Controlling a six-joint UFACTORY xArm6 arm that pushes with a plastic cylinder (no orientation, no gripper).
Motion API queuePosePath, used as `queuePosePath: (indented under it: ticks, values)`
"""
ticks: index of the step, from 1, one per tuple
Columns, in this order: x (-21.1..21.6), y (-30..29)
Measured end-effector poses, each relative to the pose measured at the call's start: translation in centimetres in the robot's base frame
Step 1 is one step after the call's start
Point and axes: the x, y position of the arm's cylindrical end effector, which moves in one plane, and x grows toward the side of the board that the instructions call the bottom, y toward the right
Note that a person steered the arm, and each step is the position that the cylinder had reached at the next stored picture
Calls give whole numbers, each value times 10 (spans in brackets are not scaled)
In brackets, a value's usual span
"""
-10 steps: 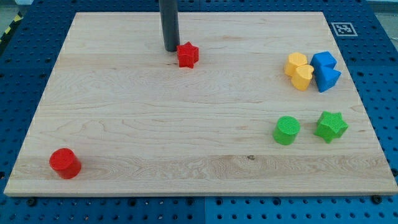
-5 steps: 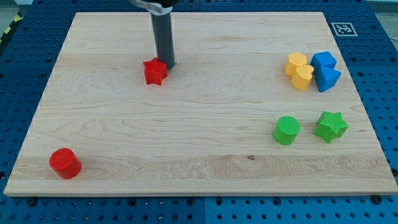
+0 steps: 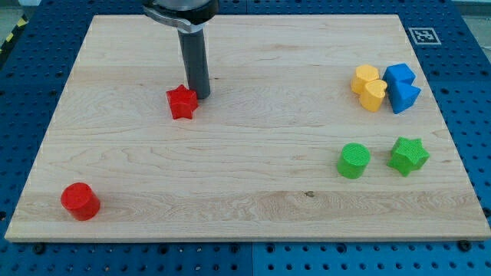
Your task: Push the red star towards the bottom left
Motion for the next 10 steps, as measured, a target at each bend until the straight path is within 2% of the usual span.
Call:
queuePosePath:
  ticks: [1,3,5,7,10]
  values:
    - [33,1]
    - [34,0]
    - [28,-57]
    - [19,-87]
    - [61,-97]
